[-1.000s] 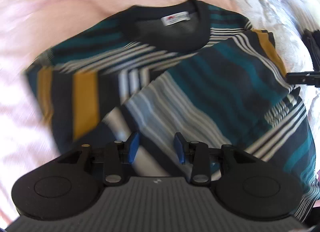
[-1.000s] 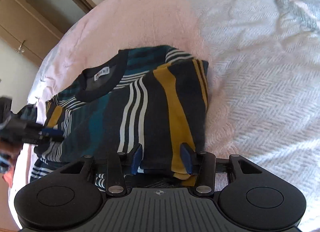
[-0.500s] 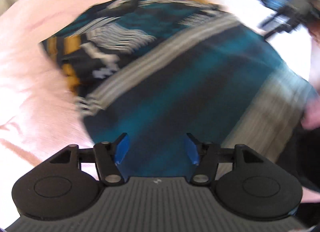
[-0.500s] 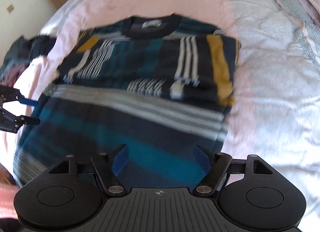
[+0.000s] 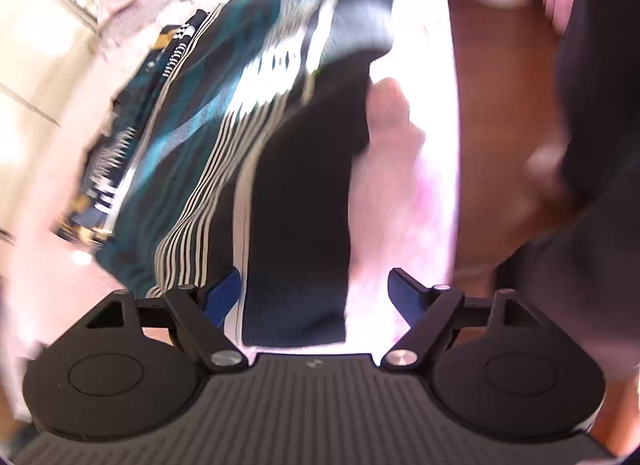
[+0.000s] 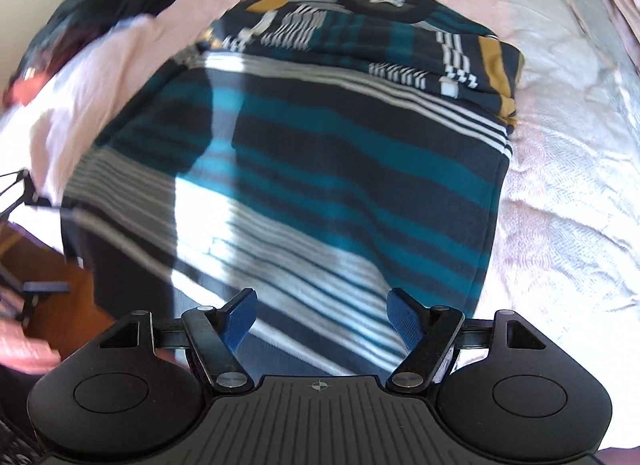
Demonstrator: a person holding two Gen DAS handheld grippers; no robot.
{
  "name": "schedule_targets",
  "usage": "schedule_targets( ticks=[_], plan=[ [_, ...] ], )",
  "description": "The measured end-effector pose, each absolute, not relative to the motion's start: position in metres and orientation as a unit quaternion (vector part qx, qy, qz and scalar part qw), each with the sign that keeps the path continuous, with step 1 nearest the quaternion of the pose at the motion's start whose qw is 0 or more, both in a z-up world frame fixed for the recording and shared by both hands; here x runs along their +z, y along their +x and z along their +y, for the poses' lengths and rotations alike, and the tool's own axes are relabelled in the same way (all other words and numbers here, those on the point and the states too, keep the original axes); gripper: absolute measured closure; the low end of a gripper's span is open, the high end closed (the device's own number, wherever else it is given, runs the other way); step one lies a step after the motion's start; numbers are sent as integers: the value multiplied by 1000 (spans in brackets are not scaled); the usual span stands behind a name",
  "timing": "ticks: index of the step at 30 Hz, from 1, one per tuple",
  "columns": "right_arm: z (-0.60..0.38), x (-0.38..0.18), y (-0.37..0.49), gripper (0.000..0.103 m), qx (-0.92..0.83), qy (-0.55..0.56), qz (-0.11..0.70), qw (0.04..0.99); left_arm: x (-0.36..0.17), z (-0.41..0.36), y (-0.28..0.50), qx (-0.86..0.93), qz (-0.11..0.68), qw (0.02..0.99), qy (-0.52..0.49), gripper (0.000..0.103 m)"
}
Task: Fold clothes
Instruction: 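Grasp the sweater hem with the left gripper and lift it toward the collar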
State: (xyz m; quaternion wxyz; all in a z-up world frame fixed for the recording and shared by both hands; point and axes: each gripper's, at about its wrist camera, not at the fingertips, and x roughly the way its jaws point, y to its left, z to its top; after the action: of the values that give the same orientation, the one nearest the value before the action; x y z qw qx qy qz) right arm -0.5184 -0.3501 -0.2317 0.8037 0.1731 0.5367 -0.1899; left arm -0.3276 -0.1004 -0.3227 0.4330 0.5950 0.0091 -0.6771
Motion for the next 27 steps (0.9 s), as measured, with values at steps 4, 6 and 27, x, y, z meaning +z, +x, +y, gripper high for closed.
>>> schedule_targets(
  ticks=[4, 6, 27],
  plan=[
    [-342, -239, -546, 28, -174, 149, 542, 808, -355, -79, -338, -628, -86, 427, 645, 25],
    [-340, -244, -560, 28, -169, 144, 543, 810, -364, -72, -331, -608, -119, 417, 665, 25],
    [-334, -251, -612, 28, -155, 111, 525, 830, -282, -98, -317, -664, -95, 439, 598, 96]
  ],
)
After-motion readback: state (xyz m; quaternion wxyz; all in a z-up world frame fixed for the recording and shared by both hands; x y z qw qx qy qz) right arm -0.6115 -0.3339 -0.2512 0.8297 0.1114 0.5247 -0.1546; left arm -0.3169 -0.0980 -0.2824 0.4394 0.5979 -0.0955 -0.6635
